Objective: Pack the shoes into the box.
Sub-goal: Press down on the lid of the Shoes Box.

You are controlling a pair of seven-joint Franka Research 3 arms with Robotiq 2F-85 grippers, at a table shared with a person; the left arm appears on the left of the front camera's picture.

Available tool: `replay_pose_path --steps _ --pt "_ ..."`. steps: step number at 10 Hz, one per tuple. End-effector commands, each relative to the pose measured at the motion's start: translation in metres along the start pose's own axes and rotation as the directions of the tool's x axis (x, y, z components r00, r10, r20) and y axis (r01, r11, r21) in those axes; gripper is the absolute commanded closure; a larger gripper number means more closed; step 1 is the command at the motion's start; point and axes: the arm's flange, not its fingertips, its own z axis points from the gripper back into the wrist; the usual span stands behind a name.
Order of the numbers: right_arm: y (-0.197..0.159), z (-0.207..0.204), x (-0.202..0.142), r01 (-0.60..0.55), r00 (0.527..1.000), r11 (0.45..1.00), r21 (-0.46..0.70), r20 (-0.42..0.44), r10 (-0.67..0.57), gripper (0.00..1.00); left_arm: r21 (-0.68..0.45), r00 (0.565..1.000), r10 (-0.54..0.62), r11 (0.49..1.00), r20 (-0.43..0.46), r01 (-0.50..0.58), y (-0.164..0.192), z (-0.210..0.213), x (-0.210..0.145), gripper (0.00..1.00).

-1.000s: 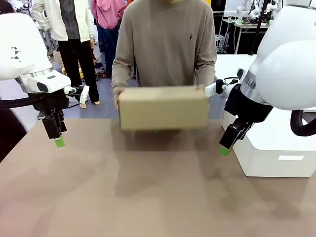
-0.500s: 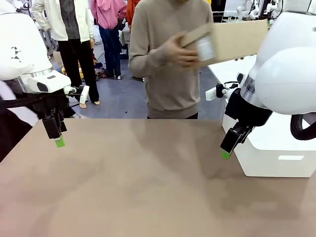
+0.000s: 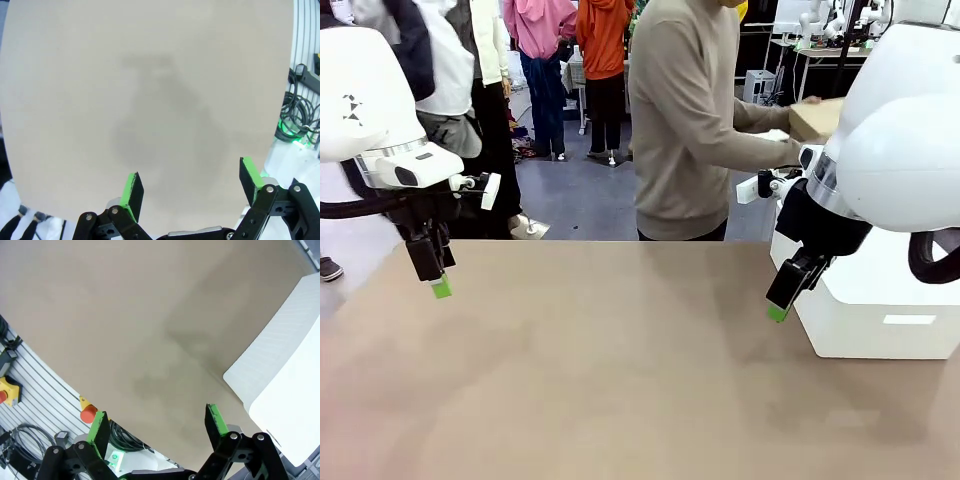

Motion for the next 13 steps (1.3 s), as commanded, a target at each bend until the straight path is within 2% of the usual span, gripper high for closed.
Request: replay_pose_path --steps 1,13 --pt "0.0004 0.0021 0.0006 0.000 1.000 1.000 0.001 0.003 0.000 0.00 0.011 1.000 0.001 1.000 -0.011 -0.001 -0.0002 0.0005 -0.0023 0.00" --pt "0.0004 0.0021 0.0006 0.000 1.000 1.000 0.001 0.003 0.000 0.00 0.011 1.000 0.001 1.000 -0.011 -0.001 -0.0002 0.0005 -0.0023 0.00"
